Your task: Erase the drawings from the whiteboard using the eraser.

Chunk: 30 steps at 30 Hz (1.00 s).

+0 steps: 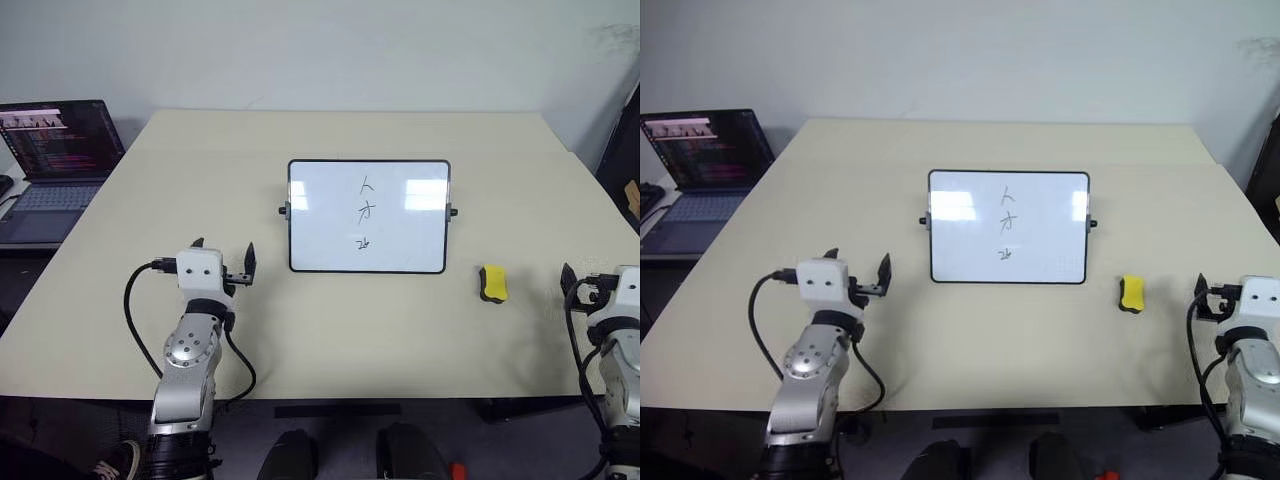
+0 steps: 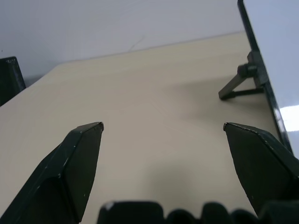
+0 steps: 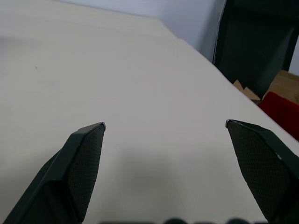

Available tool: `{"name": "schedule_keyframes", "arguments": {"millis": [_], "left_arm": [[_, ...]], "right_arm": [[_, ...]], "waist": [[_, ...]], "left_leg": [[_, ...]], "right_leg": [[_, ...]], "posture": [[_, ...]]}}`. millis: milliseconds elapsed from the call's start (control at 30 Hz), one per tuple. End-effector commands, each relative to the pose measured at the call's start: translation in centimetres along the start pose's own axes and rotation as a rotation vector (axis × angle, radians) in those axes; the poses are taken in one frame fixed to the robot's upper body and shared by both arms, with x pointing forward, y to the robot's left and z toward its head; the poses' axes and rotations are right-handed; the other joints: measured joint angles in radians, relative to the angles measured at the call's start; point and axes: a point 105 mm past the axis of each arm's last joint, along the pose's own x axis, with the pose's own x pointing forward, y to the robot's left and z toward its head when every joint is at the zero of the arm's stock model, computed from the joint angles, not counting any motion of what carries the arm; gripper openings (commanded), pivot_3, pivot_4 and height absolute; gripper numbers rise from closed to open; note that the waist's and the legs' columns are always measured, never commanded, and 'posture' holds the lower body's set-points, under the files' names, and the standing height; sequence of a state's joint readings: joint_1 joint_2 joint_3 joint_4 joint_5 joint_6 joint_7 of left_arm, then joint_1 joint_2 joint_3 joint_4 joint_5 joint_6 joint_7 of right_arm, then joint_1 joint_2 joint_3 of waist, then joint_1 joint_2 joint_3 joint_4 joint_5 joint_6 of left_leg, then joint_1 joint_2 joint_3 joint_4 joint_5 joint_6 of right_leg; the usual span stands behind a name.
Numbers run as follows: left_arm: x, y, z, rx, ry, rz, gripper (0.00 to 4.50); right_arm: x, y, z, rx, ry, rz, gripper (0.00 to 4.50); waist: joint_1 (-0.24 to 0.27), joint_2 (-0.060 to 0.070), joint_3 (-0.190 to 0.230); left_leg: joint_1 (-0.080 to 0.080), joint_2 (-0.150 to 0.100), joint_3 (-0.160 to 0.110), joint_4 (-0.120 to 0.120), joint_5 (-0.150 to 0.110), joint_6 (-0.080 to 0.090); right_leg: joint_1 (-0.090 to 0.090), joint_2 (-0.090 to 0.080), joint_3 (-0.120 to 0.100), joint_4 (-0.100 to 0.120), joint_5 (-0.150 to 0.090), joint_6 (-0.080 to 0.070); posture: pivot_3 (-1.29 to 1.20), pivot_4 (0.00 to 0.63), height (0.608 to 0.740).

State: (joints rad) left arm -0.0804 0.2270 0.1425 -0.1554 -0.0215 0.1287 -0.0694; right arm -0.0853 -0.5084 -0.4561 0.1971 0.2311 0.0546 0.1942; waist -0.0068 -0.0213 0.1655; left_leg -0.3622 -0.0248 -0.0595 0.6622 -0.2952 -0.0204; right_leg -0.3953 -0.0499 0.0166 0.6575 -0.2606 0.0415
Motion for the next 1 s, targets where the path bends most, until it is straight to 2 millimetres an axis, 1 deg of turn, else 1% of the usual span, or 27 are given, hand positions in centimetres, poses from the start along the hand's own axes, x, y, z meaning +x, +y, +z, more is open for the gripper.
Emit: {"name": "schedule_keyframes", "arguments": {"millis": [33,133,233,267,333,367,433,500,567,600,667,700,767,867,933,1000], "left_arm": [[-0.1,-0.1,1.0,0.016,-0.042,0.006,4.50],[-0.3,-0.2,0.6,-0.001,-0.017,-0.005,4.50],[-0.7,-0.3,1.1,-0.025,-0.014,-0.036,4.50],[-0.9,0.0,1.1,-0.021,-0.012,-0.052,4.50],[-1.2,1.2,0.7,0.001,0.007,-0.043,4.50],[-1.3,2.0,0.5,0.014,0.018,-0.041,4.50],[-1.3,2.5,0.1,0.032,0.049,-0.109,4.50],[-1.1,3.0,0.6,0.033,0.043,-0.182,4.50],[-0.5,2.8,2.2,0.021,0.008,-0.275,4.50],[-0.3,2.3,3.0,0.010,-0.004,-0.347,4.50],[-1.0,-0.2,3.8,0.020,0.007,-0.605,4.50],[-1.4,-1.6,4.7,0.032,-0.008,-0.719,4.50],[-1.9,-3.5,6.2,0.037,-0.026,-0.877,4.50],[-2.3,-5.0,7.7,0.051,-0.041,-1.031,4.50],[-2.7,-6.4,8.5,0.064,-0.050,-1.146,4.50],[-2.9,-7.2,9.0,0.095,-0.058,-1.221,4.50]], "right_arm": [[0.1,-0.5,1.5,0.062,-0.045,-0.035,4.45],[-0.1,-0.3,0.7,0.105,-0.014,-0.058,4.45],[-0.3,0.9,1.5,0.107,-0.036,-0.010,4.45],[-0.3,1.3,2.0,0.111,-0.053,0.004,4.45],[-0.5,1.9,2.3,0.130,-0.068,0.014,4.45],[-0.6,2.3,2.2,0.150,-0.069,0.023,4.45],[-0.5,3.2,1.8,0.173,-0.059,0.041,4.45],[-0.1,3.7,1.4,0.228,-0.054,0.047,4.45],[0.2,3.9,1.7,0.261,-0.056,0.051,4.45],[0.2,4.3,2.2,0.256,-0.065,0.068,4.45],[-0.2,5.7,3.5,0.213,-0.080,0.124,4.45],[-0.5,6.1,4.1,0.220,-0.077,0.137,4.45],[-1.2,6.9,5.1,0.222,-0.063,0.154,4.45],[-2.1,8.2,6.4,0.264,-0.043,0.163,4.45],[-2.6,9.0,6.4,0.272,0.019,0.171,4.45],[-3.1,9.5,6.1,0.320,0.085,0.161,4.45]], "waist": [[0.001,0.000,0.000],[0.003,0.000,0.000],[0.003,0.000,0.000],[0.001,0.000,0.000],[-0.001,0.001,0.000],[-0.001,0.001,0.000],[-0.001,0.001,0.000],[-0.001,0.001,0.000],[-0.001,0.001,0.001],[0.003,0.002,0.001],[0.005,0.002,0.001],[0.003,0.003,0.001],[0.004,0.005,0.002],[0.002,0.005,0.002],[0.000,0.005,0.002],[-0.003,0.005,0.002]], "left_leg": [[0.000,0.000,0.000,0.000,0.000,0.000],[0.000,0.000,-0.001,0.000,0.000,0.000],[0.000,0.000,-0.001,0.000,0.000,0.000],[-0.001,0.000,-0.001,0.000,0.000,0.000],[-0.001,0.000,0.000,0.000,0.000,0.000],[0.000,0.000,-0.001,-0.001,0.000,0.000],[0.000,0.001,-0.002,0.000,0.000,0.000],[0.000,0.001,-0.002,0.000,0.000,0.000],[0.000,0.000,-0.001,0.000,0.000,0.000],[0.000,0.000,-0.001,0.000,0.000,0.000],[-0.001,-0.001,-0.002,0.000,0.000,0.000],[-0.001,-0.001,-0.002,0.000,0.000,0.000],[-0.001,-0.001,-0.002,-0.001,0.000,0.000],[-0.002,-0.001,-0.003,-0.001,0.000,0.000],[-0.002,0.000,-0.003,-0.001,0.000,0.000],[-0.002,0.000,-0.003,-0.001,0.000,0.000]], "right_leg": [[0.000,0.000,0.000,0.000,0.000,0.000],[0.000,0.000,0.000,0.000,0.000,0.000],[0.000,0.000,0.000,0.000,0.000,0.000],[0.000,0.000,0.000,0.000,0.000,0.000],[-0.001,-0.001,0.000,0.000,0.000,0.000],[-0.001,-0.001,0.000,0.000,0.000,0.000],[-0.001,0.000,0.000,0.000,0.000,0.000],[0.000,0.000,-0.001,0.000,0.000,0.000],[0.000,0.000,-0.001,0.000,0.000,0.000],[0.000,0.000,-0.001,0.000,0.000,0.000],[0.000,0.000,-0.002,0.000,0.000,0.000],[-0.001,0.001,-0.002,0.000,0.000,0.000],[-0.001,0.001,-0.001,0.000,0.000,0.000],[-0.002,0.000,-0.001,0.000,-0.001,0.000],[-0.002,-0.001,-0.001,0.000,0.000,0.000],[-0.002,-0.001,-0.001,0.000,-0.001,0.000]], "posture": [[0.00,0.150,0.740],[0.00,0.150,0.740],[0.00,0.150,0.740],[0.00,0.150,0.740],[0.00,0.150,0.740],[0.00,0.150,0.740],[0.00,0.150,0.740],[0.00,0.150,0.740],[0.00,0.150,0.740],[0.00,0.150,0.740],[0.00,0.150,0.740],[0.00,0.150,0.740],[0.00,0.150,0.740],[0.00,0.150,0.740],[0.00,0.150,0.740],[0.00,0.150,0.740]]}}
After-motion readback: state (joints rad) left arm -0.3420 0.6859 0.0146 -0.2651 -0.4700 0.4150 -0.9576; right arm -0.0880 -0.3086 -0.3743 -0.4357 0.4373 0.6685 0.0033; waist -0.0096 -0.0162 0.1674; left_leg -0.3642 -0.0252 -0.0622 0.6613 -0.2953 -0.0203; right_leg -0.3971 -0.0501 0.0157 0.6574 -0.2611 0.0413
